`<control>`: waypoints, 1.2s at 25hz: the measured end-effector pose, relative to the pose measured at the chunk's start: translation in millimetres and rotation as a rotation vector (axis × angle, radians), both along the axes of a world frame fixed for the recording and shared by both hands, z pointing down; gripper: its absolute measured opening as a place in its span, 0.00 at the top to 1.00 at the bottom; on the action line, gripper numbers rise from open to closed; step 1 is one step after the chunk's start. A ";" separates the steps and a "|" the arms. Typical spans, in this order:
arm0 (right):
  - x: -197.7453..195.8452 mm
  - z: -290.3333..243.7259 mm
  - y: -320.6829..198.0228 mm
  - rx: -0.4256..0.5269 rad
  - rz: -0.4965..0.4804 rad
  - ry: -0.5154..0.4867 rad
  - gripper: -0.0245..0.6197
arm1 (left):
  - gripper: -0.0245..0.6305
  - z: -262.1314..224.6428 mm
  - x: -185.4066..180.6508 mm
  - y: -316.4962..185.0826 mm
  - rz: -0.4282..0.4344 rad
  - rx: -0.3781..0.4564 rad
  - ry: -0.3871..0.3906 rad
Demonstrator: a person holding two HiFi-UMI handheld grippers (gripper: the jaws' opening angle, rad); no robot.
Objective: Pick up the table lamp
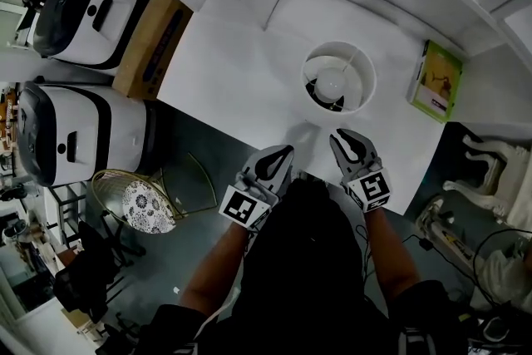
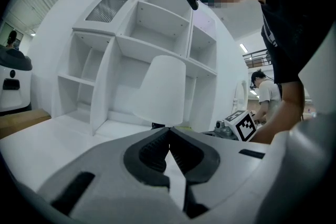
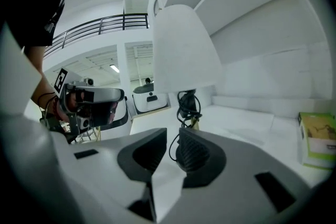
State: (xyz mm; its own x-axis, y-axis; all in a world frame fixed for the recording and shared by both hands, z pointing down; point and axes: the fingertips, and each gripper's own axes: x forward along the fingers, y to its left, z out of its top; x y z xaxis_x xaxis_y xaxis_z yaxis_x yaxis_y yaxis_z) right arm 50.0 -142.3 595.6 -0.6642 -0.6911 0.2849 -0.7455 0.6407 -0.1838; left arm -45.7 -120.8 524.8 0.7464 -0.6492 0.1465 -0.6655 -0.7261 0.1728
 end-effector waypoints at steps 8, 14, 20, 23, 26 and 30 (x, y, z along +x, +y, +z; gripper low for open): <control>-1.0 34.2 -23.2 -0.002 0.001 0.065 0.88 | 0.94 16.9 -4.7 -11.6 -0.025 -0.003 0.022; -0.5 47.9 -45.1 0.003 0.023 0.069 0.86 | 0.94 26.6 -9.8 -13.3 -0.052 -0.078 0.022; -4.6 63.6 -56.8 0.009 0.016 0.092 0.83 | 0.94 36.7 -20.6 -14.5 -0.071 -0.080 0.008; -2.7 66.9 -65.7 0.023 0.024 0.107 0.82 | 0.94 38.8 -23.2 -13.2 -0.078 -0.092 0.006; -6.6 63.5 -71.0 0.034 0.028 0.097 0.81 | 0.94 41.5 -25.9 -6.7 -0.074 -0.107 -0.002; -10.8 61.1 -78.7 0.051 0.020 0.100 0.80 | 0.94 46.1 -28.8 -3.1 -0.069 -0.079 -0.005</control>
